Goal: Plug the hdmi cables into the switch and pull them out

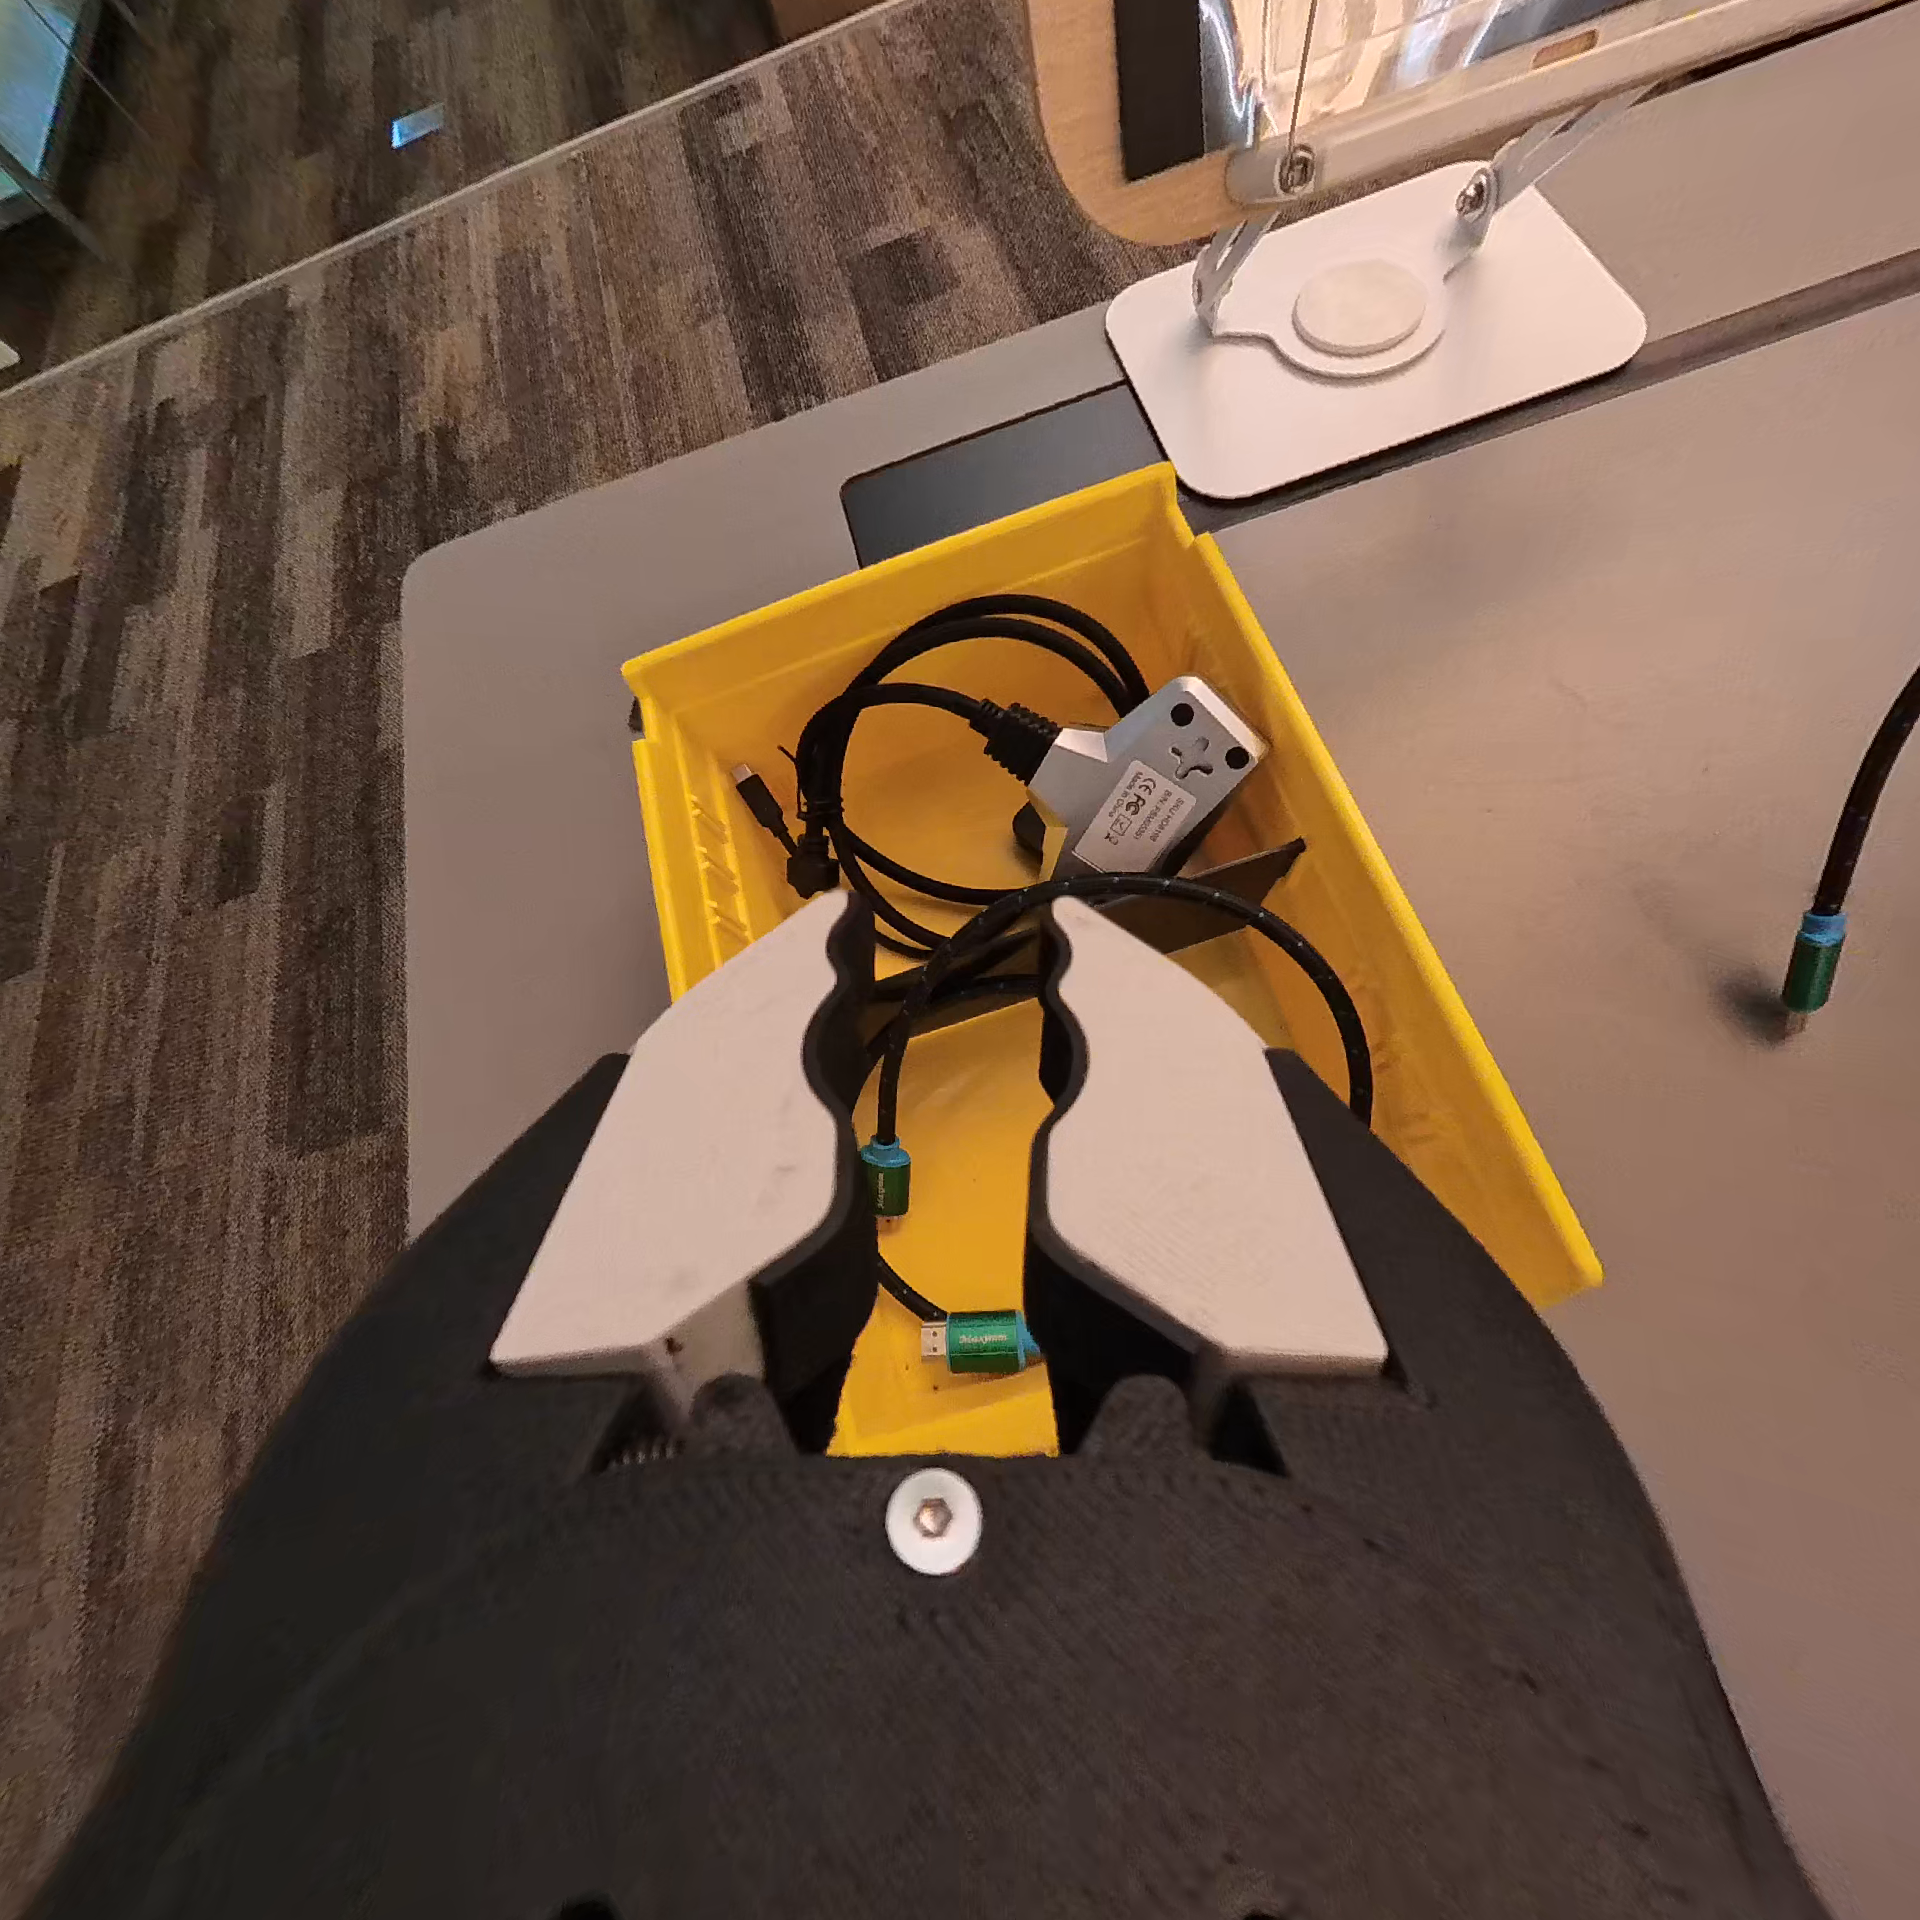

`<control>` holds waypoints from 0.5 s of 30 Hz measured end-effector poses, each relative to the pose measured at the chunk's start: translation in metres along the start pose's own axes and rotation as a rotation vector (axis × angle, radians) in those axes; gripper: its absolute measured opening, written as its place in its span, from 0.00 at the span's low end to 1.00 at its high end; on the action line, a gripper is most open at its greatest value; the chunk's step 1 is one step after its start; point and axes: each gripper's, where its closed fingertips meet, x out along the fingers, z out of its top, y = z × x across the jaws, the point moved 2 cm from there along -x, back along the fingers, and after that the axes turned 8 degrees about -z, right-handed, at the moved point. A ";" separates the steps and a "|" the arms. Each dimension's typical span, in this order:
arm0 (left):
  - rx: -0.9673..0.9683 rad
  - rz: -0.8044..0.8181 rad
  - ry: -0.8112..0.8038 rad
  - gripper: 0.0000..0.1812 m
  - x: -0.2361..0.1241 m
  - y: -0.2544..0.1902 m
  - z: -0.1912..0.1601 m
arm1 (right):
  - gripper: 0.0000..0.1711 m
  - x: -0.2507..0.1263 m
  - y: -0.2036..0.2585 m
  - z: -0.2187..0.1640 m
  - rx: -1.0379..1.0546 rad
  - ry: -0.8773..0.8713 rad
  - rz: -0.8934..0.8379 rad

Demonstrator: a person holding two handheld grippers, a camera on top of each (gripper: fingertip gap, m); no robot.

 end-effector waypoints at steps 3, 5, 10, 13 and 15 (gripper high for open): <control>0.010 0.005 -0.003 0.16 -0.002 -0.001 0.001 | 0.03 -0.001 0.000 -0.001 -0.006 0.003 -0.001; 0.016 0.009 0.002 0.15 -0.001 -0.002 0.001 | 0.03 -0.001 0.000 0.000 -0.010 -0.001 0.000; 0.025 0.013 0.012 0.15 0.000 -0.002 0.000 | 0.03 0.003 -0.004 -0.004 -0.023 0.027 -0.032; 0.027 0.015 0.015 0.15 0.000 -0.002 -0.001 | 0.03 0.008 -0.008 -0.007 -0.025 0.051 -0.058; 0.033 0.014 0.021 0.17 0.000 -0.001 -0.002 | 0.03 0.014 -0.011 -0.008 -0.022 0.069 -0.089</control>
